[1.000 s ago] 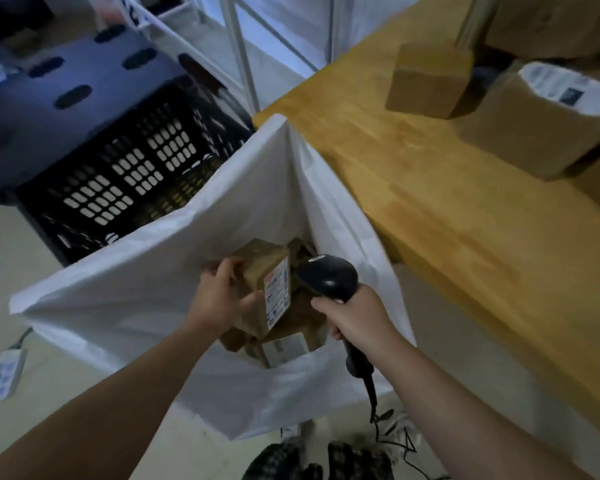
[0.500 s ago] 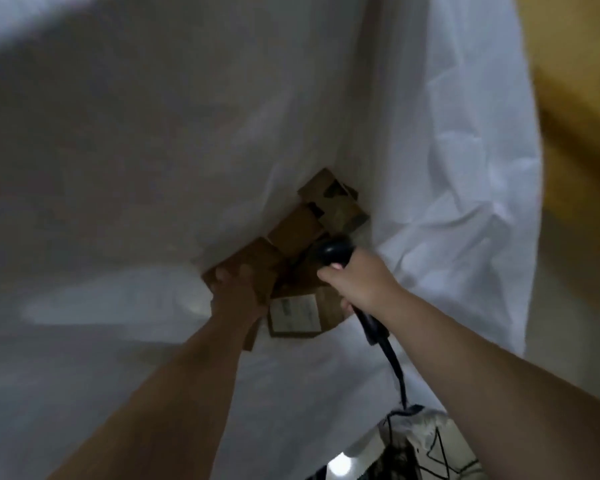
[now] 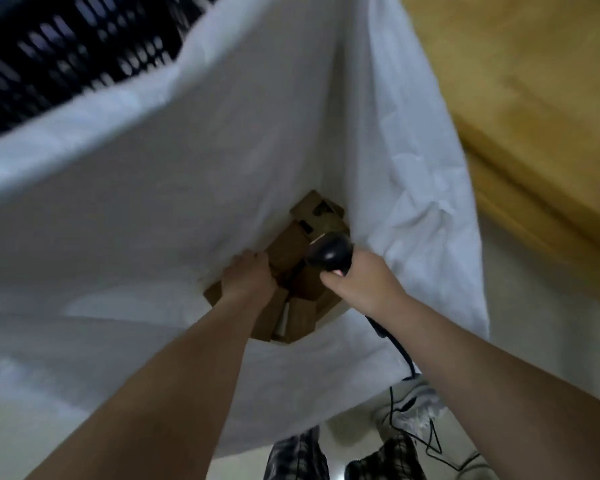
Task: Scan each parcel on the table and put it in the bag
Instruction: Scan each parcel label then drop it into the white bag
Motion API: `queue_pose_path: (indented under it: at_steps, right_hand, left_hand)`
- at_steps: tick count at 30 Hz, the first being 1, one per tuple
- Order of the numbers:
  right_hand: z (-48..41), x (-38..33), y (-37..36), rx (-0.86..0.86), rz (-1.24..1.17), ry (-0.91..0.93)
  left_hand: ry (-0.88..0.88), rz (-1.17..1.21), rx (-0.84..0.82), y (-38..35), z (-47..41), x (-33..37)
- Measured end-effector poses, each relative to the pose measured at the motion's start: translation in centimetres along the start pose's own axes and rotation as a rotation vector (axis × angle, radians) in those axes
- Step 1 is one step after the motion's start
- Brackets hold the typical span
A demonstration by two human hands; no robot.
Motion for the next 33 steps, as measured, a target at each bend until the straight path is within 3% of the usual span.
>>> queue_pose_path:
  at_steps: [13, 23, 33]
  right_hand:
    - [17.1, -2.0, 22.0, 0.554, -0.145, 0.017]
    - [25.8, 7.5, 37.2, 0.774, -0.217, -0.072]
    - [29.8, 16.6, 48.9, 0.971, -0.482, -0.147]
  left_hand:
    - [-0.421, 0.045, 0.292, 19.9, 15.0, 14.5]
    - [-0.747, 0.087, 0.389, 25.4, 20.9, 33.0]
    - [-0.870, 0.114, 0.370, 26.9, 22.9, 49.3]
Point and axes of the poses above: each hand's wrist, its own z-axis away from the middle knuckle, its own y-axis out of the back of the hand, x = y × z, the point moved 3 cm from there along -z, towards the middle knuckle
